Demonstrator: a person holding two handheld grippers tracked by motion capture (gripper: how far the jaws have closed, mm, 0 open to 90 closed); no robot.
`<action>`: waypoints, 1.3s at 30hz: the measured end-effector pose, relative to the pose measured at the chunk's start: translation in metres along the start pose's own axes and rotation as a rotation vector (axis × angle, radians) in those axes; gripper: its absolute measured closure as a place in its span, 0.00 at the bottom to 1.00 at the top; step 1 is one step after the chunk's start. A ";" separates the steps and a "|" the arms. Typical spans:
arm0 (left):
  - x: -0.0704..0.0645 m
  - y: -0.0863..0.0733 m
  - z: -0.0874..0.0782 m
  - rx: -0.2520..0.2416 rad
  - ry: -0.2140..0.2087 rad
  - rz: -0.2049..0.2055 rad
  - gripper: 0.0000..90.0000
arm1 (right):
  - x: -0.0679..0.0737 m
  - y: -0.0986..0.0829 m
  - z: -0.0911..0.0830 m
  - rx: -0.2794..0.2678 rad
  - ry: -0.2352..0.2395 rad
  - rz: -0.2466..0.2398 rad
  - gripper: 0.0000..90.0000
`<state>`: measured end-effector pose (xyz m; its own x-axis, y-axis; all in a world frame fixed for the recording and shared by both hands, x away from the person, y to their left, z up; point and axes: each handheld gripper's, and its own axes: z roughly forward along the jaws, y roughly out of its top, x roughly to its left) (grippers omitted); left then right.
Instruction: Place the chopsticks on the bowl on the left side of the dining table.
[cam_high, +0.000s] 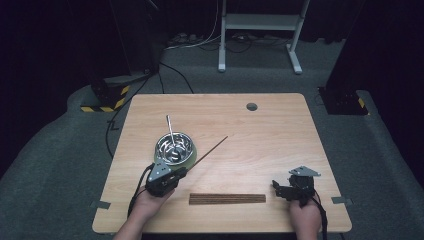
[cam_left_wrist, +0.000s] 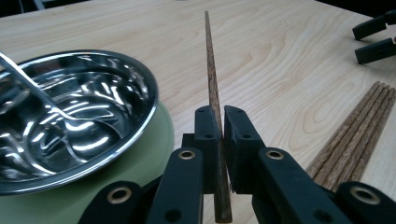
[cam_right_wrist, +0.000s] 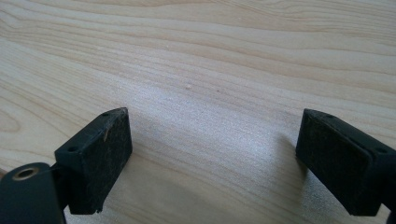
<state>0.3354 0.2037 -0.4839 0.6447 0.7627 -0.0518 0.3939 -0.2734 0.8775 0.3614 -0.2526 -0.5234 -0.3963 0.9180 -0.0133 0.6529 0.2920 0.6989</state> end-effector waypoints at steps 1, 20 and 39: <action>0.002 0.000 -0.002 -0.008 0.006 -0.010 0.93 | 0.000 0.000 0.000 -0.001 -0.001 0.002 0.11; 0.038 -0.007 -0.029 -0.081 0.113 -0.109 0.93 | 0.000 0.000 0.000 -0.002 0.002 -0.003 0.11; 0.070 -0.020 -0.041 -0.053 0.194 -0.142 0.93 | 0.001 0.000 0.001 -0.016 -0.009 -0.002 0.11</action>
<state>0.3454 0.2866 -0.4852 0.4457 0.8908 -0.0884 0.4331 -0.1282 0.8922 0.3615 -0.2515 -0.5245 -0.3919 0.9198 -0.0208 0.6418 0.2895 0.7101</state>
